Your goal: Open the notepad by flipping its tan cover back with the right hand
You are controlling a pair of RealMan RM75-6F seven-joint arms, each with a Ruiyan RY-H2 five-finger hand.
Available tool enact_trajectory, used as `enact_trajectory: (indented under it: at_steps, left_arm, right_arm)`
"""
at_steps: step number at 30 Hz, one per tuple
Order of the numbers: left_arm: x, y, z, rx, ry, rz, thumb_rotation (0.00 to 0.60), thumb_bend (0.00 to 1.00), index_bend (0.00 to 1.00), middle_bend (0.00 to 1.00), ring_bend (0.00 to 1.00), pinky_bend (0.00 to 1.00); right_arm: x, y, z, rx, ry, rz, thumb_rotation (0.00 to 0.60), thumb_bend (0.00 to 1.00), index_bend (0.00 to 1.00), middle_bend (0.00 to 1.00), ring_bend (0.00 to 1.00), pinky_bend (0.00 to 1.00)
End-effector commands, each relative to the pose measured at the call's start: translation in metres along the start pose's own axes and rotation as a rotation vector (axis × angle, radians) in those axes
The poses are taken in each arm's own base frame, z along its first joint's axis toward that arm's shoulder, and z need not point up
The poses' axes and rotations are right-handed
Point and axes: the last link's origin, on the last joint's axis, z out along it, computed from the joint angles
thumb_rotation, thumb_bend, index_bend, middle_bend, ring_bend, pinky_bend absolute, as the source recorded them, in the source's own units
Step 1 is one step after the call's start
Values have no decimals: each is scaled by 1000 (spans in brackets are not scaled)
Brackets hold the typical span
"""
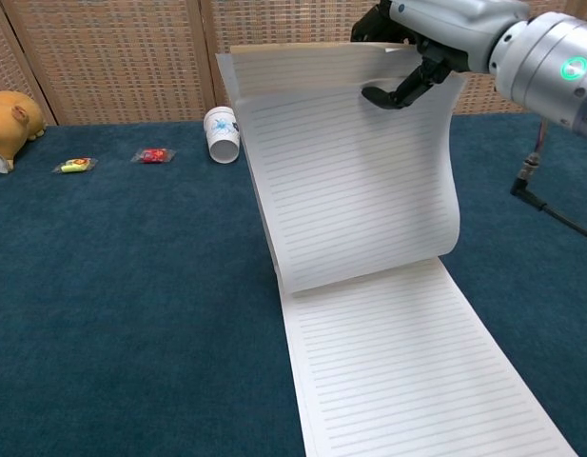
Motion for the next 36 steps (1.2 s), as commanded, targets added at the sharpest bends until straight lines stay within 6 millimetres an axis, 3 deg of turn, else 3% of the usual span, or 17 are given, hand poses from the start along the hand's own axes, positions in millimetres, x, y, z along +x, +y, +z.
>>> enact_trajectory:
  at_steps: [1, 26, 36]
  left_arm:
    - [0, 0, 0, 1, -2, 0, 600, 74, 0, 0, 0, 137]
    - [-7, -5, 8, 29, -37, -2, 600, 74, 0, 0, 0, 137]
    - [-12, -5, 10, 32, -59, -6, 600, 74, 0, 0, 0, 137]
  right_arm:
    - [-2, -1, 10, -2, -4, 5, 600, 631, 767, 712, 655, 739]
    - [-23, -4, 96, -37, -34, -24, 600, 631, 767, 711, 655, 739]
    - [-37, -9, 118, -33, -52, -47, 600, 630, 767, 711, 655, 740]
